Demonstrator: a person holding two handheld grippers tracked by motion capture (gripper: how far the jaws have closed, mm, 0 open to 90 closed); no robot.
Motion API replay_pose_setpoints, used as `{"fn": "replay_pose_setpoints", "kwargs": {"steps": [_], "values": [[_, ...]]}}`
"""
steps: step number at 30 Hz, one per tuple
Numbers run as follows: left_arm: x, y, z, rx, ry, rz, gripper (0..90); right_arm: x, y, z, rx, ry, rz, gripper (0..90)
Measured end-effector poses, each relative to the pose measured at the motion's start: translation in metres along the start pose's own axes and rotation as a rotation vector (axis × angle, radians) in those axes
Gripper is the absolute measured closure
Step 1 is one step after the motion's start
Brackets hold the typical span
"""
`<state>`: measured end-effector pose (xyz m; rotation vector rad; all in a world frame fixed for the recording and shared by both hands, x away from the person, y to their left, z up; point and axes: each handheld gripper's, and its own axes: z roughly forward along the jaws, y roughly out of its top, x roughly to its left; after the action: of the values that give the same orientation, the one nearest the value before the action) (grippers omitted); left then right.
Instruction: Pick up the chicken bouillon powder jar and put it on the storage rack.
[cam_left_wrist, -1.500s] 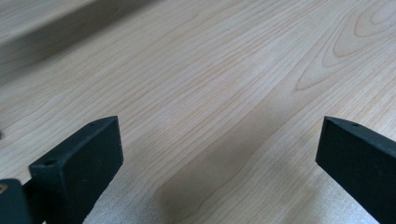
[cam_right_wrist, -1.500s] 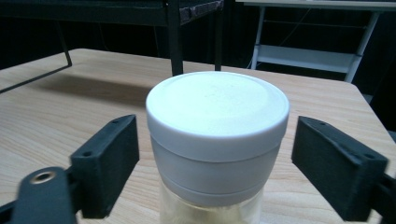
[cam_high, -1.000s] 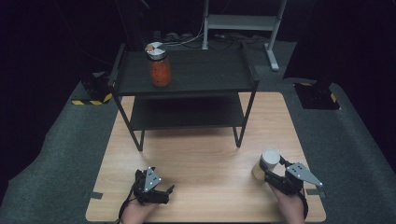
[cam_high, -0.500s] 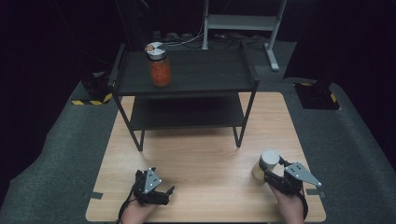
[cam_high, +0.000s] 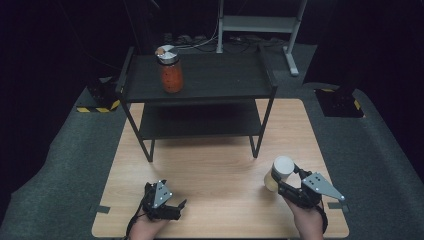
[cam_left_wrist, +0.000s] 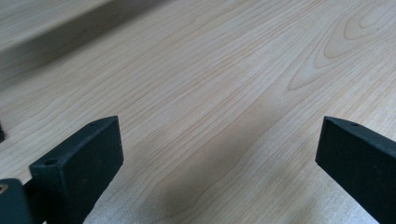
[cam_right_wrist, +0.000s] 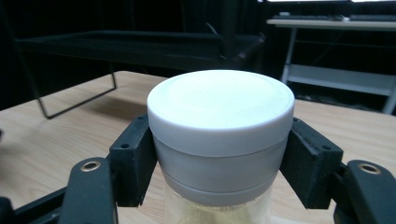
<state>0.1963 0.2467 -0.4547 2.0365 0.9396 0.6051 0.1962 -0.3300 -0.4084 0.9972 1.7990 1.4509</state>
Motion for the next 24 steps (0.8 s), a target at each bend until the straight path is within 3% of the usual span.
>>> {"fn": "replay_pose_setpoints", "kwargs": {"steps": [10,13,24], "values": [[0.002,-0.001,-0.001,0.001,-0.011,-0.007,1.2,0.019,0.03,0.0,-0.063,0.093,-0.017,33.5],[0.003,-0.002,-0.002,-0.003,-0.015,-0.008,1.2,0.024,0.046,0.002,-0.074,0.106,-0.029,33.5],[0.005,-0.002,-0.002,-0.005,-0.028,-0.009,1.2,0.029,0.078,0.01,-0.125,0.15,-0.019,33.4]]}}
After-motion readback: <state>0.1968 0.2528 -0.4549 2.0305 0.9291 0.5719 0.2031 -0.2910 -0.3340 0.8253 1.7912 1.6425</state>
